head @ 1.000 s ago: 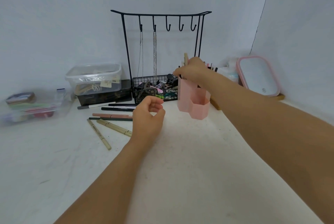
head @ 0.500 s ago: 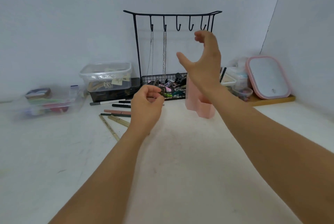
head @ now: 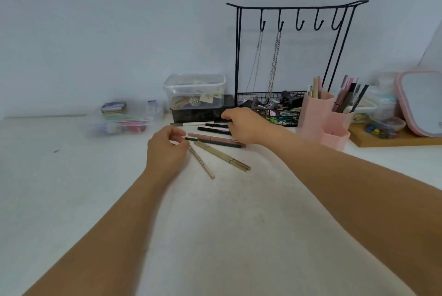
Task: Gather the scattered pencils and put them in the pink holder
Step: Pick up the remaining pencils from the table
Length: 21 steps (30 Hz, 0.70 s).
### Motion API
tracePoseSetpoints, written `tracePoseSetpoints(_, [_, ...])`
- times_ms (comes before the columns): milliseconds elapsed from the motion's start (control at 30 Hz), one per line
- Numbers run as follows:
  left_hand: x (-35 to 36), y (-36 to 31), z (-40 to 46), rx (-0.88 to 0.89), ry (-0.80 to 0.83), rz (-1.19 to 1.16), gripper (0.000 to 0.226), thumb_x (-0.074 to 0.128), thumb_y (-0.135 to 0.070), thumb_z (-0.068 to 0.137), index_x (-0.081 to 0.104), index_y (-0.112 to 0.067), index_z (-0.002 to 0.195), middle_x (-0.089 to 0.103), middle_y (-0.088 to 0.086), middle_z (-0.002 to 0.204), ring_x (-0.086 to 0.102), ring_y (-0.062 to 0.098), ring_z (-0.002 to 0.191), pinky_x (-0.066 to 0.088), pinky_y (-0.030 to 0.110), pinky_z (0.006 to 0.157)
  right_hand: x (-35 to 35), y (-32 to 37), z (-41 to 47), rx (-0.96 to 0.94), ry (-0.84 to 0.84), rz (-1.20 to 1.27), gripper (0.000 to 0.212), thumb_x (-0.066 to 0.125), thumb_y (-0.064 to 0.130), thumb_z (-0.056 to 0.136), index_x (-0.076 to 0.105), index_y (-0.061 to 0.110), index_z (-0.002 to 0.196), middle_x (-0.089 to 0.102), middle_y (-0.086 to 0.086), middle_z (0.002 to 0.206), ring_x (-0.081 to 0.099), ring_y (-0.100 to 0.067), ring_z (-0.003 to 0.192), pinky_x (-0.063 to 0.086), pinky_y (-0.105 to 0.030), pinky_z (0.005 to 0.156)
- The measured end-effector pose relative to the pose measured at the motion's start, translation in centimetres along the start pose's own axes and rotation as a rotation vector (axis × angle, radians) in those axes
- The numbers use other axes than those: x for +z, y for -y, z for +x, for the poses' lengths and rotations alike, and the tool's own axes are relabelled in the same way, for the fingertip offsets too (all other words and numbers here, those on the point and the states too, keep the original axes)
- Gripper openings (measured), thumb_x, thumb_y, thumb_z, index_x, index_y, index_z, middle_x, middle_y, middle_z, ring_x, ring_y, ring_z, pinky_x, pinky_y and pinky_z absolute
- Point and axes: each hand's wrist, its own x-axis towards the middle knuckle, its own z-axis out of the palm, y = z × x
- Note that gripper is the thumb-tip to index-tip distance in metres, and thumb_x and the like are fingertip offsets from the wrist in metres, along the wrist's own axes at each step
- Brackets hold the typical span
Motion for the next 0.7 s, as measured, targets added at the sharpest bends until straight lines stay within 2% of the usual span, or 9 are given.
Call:
tracePoseSetpoints(133, [0.2, 0.5, 0.6, -0.023, 0.006, -0.053, 0.014, 0.069, -0.011, 0.089, 0.068, -0.023, 0.098, 0.066, -0.009, 0.089, 0.060, 0.008, 0.077, 0.040, 0.013, 0.062, 1.6, 1.3, 3.3, -0.039, 0.060, -0.088, 0.029, 0.043, 0.012, 0.100, 0.065, 0.010, 0.118, 0.067, -0.011, 0.116, 0.061, -0.030, 0.101, 0.053, -0.044, 0.088])
tracePoseSetpoints(233, [0.1, 0.9, 0.6, -0.024, -0.001, -0.074, 0.013, 0.067, -0.010, 0.089, 0.068, -0.020, 0.098, 0.066, -0.005, 0.089, 0.058, 0.006, 0.073, 0.039, 0.005, 0.054, 2.5, 2.8, 4.6, -0.058, 0.060, -0.162, 0.019, 0.044, 0.013, 0.100, 0.060, 0.018, 0.091, 0.065, -0.005, 0.096, 0.059, -0.025, 0.085, 0.050, -0.037, 0.071])
tracePoseSetpoints(300, [0.0, 1.2, 0.8, -0.042, -0.004, -0.074, 0.012, 0.067, -0.012, 0.089, 0.068, -0.019, 0.099, 0.065, -0.005, 0.090, 0.058, 0.005, 0.075, 0.039, 0.007, 0.055, 3.1, 3.6, 5.2, -0.050, 0.036, -0.179, 0.024, 0.045, 0.013, 0.099, 0.051, 0.023, 0.078, 0.058, -0.002, 0.084, 0.056, -0.023, 0.078, 0.043, -0.034, 0.062])
tracePoseSetpoints(400, [0.0, 1.6, 1.1, -0.071, -0.020, -0.058, 0.014, 0.070, -0.014, 0.087, 0.068, -0.017, 0.100, 0.064, -0.005, 0.089, 0.060, 0.007, 0.080, 0.040, 0.015, 0.063, 3.8, 4.5, 5.8, -0.028, 0.016, -0.219, 0.021, 0.048, 0.014, 0.099, 0.054, 0.016, 0.079, 0.054, -0.004, 0.082, 0.055, -0.023, 0.075, 0.036, -0.031, 0.056])
tracePoseSetpoints(533, [0.2, 1.7, 1.2, -0.092, -0.041, -0.012, 0.018, 0.074, -0.014, 0.082, 0.066, -0.015, 0.098, 0.061, -0.003, 0.087, 0.061, 0.018, 0.086, 0.043, 0.022, 0.067, 4.3, 5.3, 5.7, 0.003, -0.023, -0.249, 0.016, 0.054, 0.011, 0.097, 0.052, 0.013, 0.081, 0.051, -0.005, 0.083, 0.051, -0.023, 0.076, 0.038, -0.034, 0.062])
tracePoseSetpoints(633, [0.0, 1.5, 1.0, -0.097, 0.044, 0.032, 0.025, 0.073, -0.011, 0.080, 0.064, -0.017, 0.102, 0.061, -0.005, 0.088, 0.062, 0.016, 0.089, 0.050, 0.027, 0.075, 4.1, 5.5, 5.2, 0.016, -0.036, -0.256, 0.009, 0.056, 0.011, 0.096, 0.052, 0.013, 0.089, 0.046, -0.006, 0.092, 0.047, -0.024, 0.082, 0.040, -0.036, 0.067])
tracePoseSetpoints(700, [-0.1, 1.3, 0.9, -0.083, 0.123, 0.048, 0.030, 0.072, -0.008, 0.079, 0.061, -0.019, 0.105, 0.062, -0.005, 0.091, 0.062, 0.014, 0.089, 0.050, 0.024, 0.075, 3.9, 5.5, 4.8, 0.022, -0.033, -0.286, 0.011, 0.056, 0.006, 0.094, 0.050, 0.013, 0.090, 0.043, -0.008, 0.095, 0.043, -0.024, 0.086, 0.042, -0.038, 0.070])
